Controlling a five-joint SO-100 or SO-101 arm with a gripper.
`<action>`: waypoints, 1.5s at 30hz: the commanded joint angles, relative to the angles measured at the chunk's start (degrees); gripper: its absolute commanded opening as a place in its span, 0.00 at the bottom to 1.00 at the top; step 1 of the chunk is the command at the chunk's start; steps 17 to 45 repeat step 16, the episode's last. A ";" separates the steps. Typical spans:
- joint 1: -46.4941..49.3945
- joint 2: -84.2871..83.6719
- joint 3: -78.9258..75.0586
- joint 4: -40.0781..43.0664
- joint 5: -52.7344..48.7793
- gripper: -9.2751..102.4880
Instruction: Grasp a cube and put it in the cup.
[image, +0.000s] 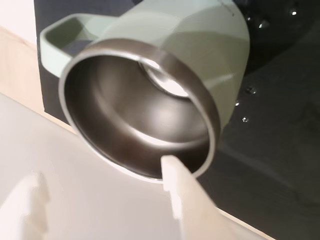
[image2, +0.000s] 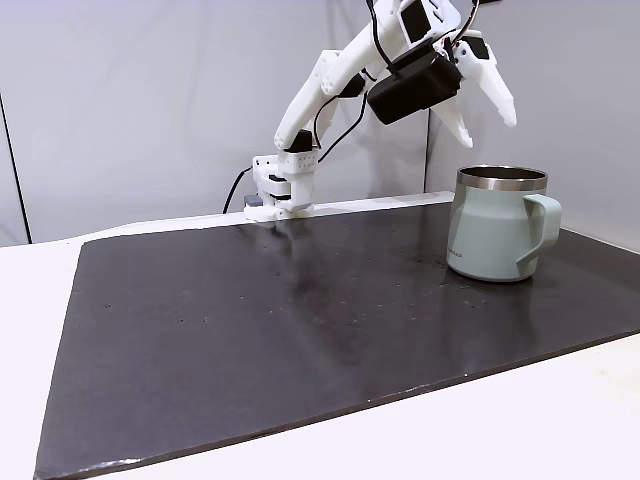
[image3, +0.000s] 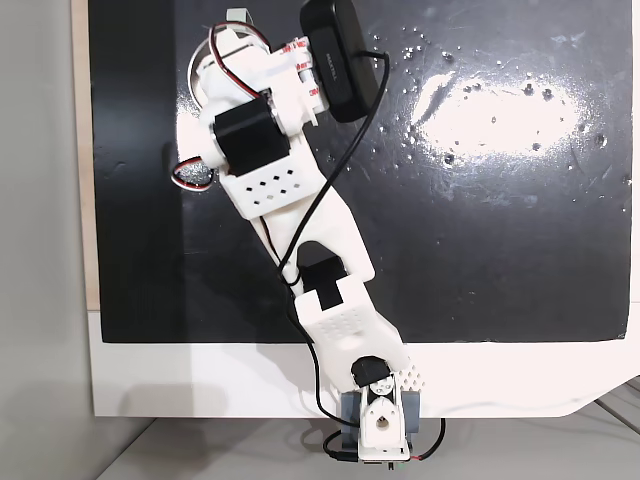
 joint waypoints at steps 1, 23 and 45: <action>0.53 2.99 -3.34 0.26 -0.18 0.31; -0.44 3.16 -2.64 0.35 -0.88 0.29; -0.44 3.16 -2.64 0.35 -0.88 0.29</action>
